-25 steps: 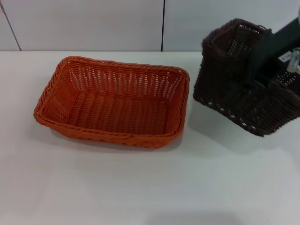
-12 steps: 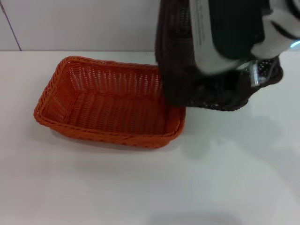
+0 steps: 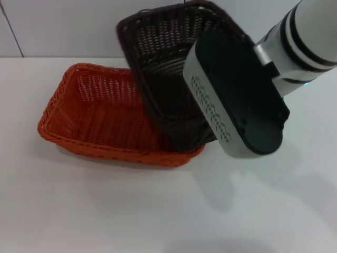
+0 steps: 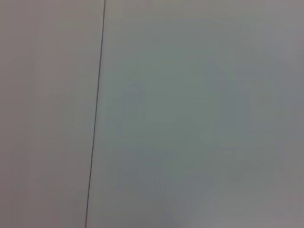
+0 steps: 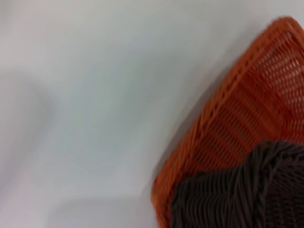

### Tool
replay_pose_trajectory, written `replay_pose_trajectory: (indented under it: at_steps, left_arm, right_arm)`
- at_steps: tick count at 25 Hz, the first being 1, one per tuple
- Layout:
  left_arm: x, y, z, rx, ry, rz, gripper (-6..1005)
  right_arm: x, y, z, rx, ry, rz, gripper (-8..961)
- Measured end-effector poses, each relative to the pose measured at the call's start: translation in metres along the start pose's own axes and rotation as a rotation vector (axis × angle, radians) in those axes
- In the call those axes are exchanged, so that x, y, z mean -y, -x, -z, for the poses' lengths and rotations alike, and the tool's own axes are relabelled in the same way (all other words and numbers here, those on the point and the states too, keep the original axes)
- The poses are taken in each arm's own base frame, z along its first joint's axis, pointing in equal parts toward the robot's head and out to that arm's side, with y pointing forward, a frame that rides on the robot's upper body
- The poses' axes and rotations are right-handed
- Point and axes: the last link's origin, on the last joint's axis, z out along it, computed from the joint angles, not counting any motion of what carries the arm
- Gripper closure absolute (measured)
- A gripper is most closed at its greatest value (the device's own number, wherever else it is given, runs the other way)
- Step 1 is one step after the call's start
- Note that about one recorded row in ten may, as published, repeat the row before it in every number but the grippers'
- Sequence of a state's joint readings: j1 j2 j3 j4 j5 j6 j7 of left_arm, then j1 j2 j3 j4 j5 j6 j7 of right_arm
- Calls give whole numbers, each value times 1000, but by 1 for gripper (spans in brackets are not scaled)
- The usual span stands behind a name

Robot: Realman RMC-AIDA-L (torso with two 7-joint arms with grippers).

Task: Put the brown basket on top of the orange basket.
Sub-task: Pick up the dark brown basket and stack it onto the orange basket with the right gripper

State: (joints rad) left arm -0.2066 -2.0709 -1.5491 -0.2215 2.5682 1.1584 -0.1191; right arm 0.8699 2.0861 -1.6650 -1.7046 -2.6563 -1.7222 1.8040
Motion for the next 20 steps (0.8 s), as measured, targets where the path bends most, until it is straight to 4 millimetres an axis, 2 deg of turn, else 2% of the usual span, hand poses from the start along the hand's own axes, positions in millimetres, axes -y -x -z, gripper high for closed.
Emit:
replay_pose_trajectory:
  at_steps: [8, 10, 13, 20]
  left_arm:
    - [-3, 2, 1, 13, 16, 3, 228]
    - [-7, 3, 1, 18, 38, -2, 228]
    - [-8, 3, 1, 16, 46, -2, 228]
    - [-12, 3, -3, 19, 47, 7, 228]
  right_arm:
    - [7, 9, -4, 71, -60, 286, 766]
    - [9, 9, -5, 74, -75, 310, 766]
    - [12, 2, -12, 79, -175, 423, 766]
    - [11, -16, -27, 108, -241, 486, 766]
